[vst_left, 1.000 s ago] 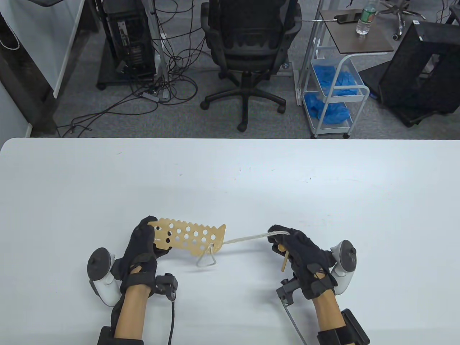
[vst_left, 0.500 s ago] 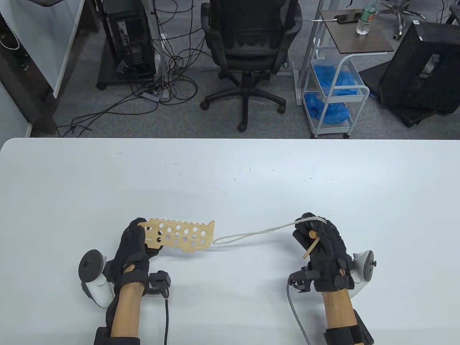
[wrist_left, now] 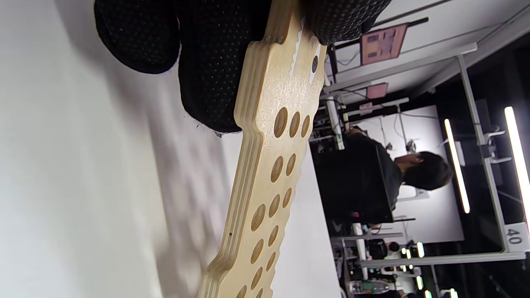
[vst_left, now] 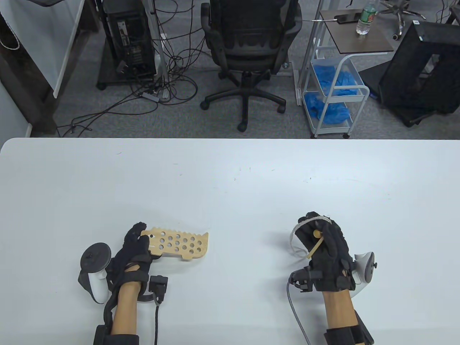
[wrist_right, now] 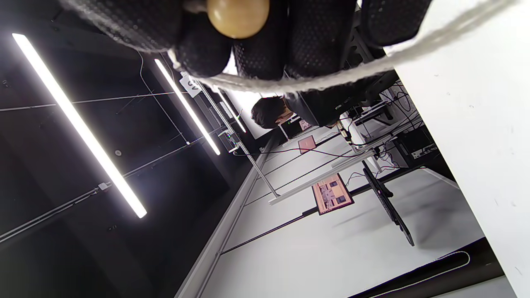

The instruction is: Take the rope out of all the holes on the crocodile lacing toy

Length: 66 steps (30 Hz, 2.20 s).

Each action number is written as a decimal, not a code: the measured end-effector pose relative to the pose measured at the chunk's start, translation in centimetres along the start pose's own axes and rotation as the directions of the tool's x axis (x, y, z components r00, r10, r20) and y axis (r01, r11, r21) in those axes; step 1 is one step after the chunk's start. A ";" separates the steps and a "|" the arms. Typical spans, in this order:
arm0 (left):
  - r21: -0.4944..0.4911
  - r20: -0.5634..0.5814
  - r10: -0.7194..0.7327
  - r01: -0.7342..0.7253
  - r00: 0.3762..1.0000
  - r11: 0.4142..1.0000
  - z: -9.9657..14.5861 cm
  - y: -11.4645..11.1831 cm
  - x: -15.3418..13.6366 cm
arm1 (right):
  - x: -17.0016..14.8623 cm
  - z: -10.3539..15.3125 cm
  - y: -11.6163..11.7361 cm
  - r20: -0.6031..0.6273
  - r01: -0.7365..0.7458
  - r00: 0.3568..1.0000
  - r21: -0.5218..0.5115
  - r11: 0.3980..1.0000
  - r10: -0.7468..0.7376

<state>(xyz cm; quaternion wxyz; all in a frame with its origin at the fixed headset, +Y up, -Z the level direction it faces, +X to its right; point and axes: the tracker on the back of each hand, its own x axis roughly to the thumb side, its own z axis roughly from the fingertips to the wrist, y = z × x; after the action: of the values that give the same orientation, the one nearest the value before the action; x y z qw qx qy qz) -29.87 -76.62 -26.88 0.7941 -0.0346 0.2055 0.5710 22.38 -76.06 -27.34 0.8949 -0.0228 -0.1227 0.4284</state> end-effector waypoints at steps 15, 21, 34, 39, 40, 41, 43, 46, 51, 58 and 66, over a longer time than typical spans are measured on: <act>0.024 -0.031 -0.346 0.347 0.938 0.938 -0.2 -0.6 0.5 | 0.3 0.2 0.5 -0.039 -0.363 0.931 -0.012 0.932 0.362; 0.044 -0.026 -0.446 0.447 0.895 0.894 -0.1 -0.9 0.8 | 0.5 0.3 1.0 -0.056 -0.573 0.819 -0.017 0.819 0.572; 0.065 -0.015 -0.530 0.530 0.848 0.846 0.0 -1.3 1.1 | -0.3 0.6 3.5 0.023 -0.989 0.134 0.070 0.132 0.991; 0.078 0.022 -0.589 0.586 0.808 0.806 0.5 -2.1 1.9 | -1.8 0.7 4.6 0.093 -0.978 -0.120 0.161 -0.134 0.988; 0.079 0.035 -0.597 0.593 0.802 0.801 0.6 -2.4 2.2 | -2.0 0.8 4.8 0.105 -0.972 -0.140 0.174 -0.157 0.985; 0.080 0.043 -0.599 0.595 0.799 0.800 0.7 -2.5 2.3 | -2.2 0.8 4.9 0.113 -0.969 -0.154 0.178 -0.172 0.982; 0.081 0.064 -0.610 0.606 0.789 0.792 1.0 -3.0 2.7 | -2.6 1.0 5.2 0.134 -0.958 -0.193 0.190 -0.216 0.972; 0.096 0.090 -0.633 0.626 0.769 0.774 1.3 -3.5 3.1 | -3.1 1.0 5.4 0.148 -0.942 -0.229 0.215 -0.258 0.962; 0.097 0.114 -0.652 0.645 0.750 0.758 1.6 -4.2 3.6 | -3.4 0.9 4.9 0.136 -0.931 -0.231 0.256 -0.259 0.963; 0.127 0.125 -0.666 0.653 0.736 0.746 1.9 -4.1 4.0 | -2.5 0.8 4.6 0.109 -0.958 -0.164 0.219 -0.185 0.980; 0.244 0.332 -0.729 0.693 0.598 0.679 4.6 -6.5 7.0 | -1.4 2.1 6.9 0.213 -0.973 -0.219 0.031 -0.230 0.952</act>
<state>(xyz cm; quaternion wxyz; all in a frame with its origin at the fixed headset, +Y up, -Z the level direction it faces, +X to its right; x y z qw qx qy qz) -20.68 -71.29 -26.37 0.9802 0.0406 0.0317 0.1914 15.77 -72.92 -26.58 0.2149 -0.0026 -0.0665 0.9744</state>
